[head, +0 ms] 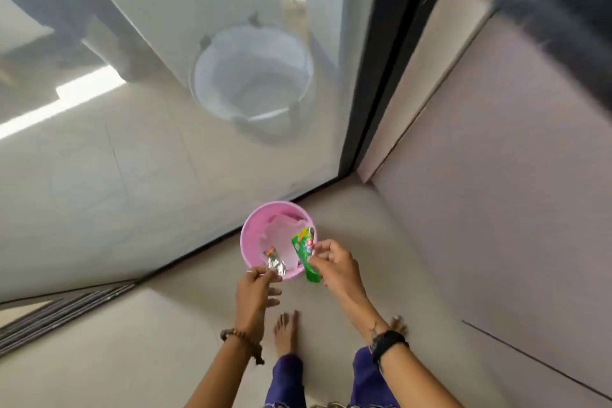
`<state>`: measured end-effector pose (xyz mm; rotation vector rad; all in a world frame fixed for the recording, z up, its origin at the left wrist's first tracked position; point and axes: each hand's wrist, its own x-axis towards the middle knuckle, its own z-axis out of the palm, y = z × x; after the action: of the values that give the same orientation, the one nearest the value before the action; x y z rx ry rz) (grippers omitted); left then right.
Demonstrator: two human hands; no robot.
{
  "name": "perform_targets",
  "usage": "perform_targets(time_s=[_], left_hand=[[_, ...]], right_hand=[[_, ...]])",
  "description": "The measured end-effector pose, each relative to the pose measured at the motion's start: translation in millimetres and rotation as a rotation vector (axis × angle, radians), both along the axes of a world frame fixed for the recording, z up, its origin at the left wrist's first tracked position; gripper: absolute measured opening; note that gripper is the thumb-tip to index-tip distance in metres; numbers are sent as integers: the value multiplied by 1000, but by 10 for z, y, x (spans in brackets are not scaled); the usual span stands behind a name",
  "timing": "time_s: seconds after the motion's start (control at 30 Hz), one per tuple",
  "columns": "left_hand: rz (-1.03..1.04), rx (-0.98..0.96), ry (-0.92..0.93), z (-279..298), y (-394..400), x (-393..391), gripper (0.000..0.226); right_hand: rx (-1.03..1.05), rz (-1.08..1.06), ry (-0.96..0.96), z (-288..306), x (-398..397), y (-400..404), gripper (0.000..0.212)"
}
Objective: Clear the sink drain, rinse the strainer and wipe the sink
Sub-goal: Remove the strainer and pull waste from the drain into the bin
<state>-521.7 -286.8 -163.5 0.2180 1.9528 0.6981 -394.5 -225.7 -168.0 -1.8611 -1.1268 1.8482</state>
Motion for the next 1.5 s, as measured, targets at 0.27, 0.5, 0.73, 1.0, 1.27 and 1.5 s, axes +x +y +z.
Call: perform_targets(time_s=[0.27, 0.5, 0.73, 1.0, 1.27, 1.5], left_hand=[[-174, -51, 120, -1797, 266, -607, 13], [-434, -173, 23, -2658, 362, -767, 31], [-301, -85, 207, -2304, 324, -849, 19], [-172, -5, -48, -1631, 550, -568, 16], [61, 189, -497, 38, 715, 469, 28], [3, 504, -743, 2108, 1032, 1798, 34]], right_hand=[[-11, 7, -176, -1899, -781, 146, 14], [-126, 48, -175, -2727, -993, 94, 25], [-170, -216, -18, -2177, -914, -13, 10], [-236, -450, 118, -1476, -681, -57, 9], [-333, -751, 573, 70, 74, 314, 23], [28, -727, 942, 2128, 1441, 542, 24]])
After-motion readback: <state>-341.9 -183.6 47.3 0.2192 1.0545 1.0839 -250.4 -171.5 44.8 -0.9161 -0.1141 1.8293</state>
